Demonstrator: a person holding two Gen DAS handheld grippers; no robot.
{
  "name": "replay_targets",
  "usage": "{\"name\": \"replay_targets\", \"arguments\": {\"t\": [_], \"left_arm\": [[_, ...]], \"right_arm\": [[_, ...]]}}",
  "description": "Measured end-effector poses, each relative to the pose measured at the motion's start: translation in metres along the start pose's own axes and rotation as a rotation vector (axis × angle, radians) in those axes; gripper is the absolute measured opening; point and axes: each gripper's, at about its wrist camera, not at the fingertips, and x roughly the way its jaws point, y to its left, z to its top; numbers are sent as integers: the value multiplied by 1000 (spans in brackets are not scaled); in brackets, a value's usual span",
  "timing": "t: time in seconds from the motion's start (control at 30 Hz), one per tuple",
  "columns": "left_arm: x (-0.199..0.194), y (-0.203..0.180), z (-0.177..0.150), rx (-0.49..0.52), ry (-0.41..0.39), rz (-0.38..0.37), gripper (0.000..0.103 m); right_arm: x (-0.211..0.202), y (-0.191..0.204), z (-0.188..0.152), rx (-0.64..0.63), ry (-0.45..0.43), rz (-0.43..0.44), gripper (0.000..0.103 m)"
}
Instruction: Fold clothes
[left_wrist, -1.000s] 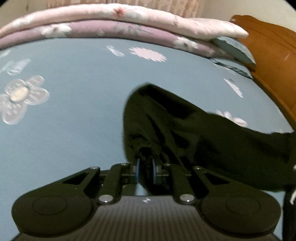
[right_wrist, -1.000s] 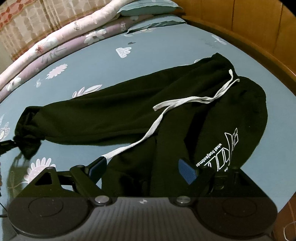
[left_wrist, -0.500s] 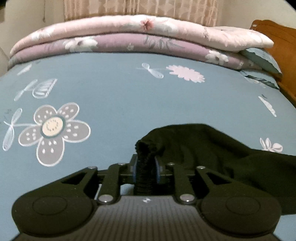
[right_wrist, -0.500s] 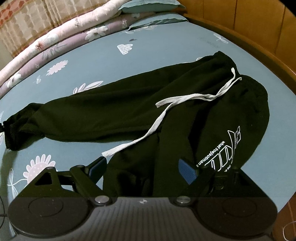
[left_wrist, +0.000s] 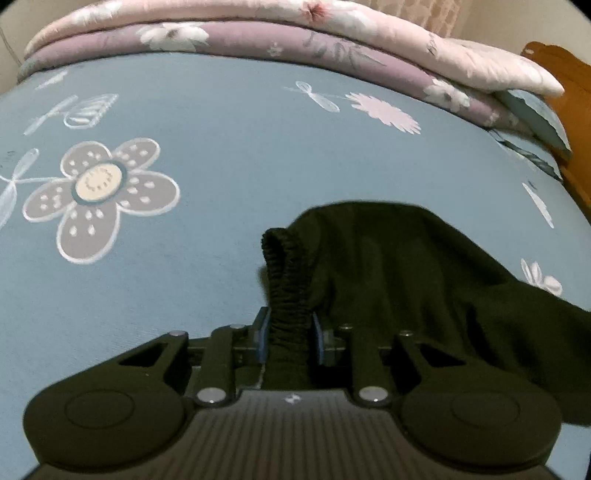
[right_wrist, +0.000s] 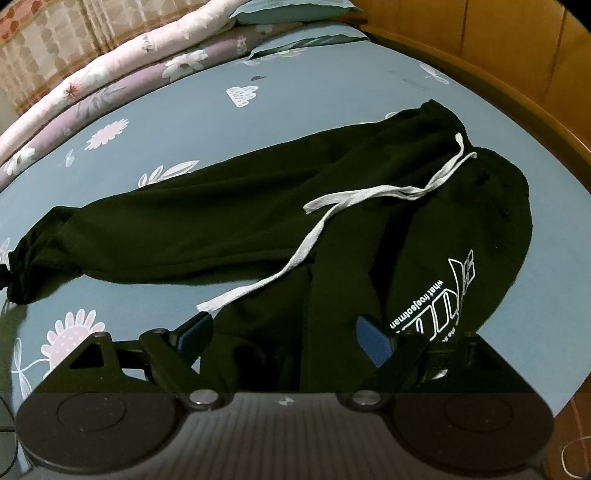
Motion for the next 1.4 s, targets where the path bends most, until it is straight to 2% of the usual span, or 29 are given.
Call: {"name": "replay_targets", "arguments": {"t": [0.23,0.43,0.73,0.87,0.97,1.1,1.13,1.4], "left_arm": [[-5,1,41,69,-81,82,21],[4,-3,71,111,-83,102,21],[5,9,50,83,18,137,28],[-10,11,43,91,37,150,36],[-25,6,40,115,44,154,41],[-54,-22,33,186,32,106,48],[-62,-33,28,209,30,80,51],[-89,-144,-28,404,46,-105,58]], "right_arm": [[-2,1,0,-9,-1,-9,88],[-3,0,1,0,-5,-17,88],[-7,-7,2,21,-20,-10,88],[-17,-15,6,24,-90,43,88],[-30,-19,14,-23,-168,82,88],[-38,-25,38,-134,-221,103,85],[-37,-27,46,-156,-221,111,81],[-7,-22,107,-438,-151,203,58]]}}
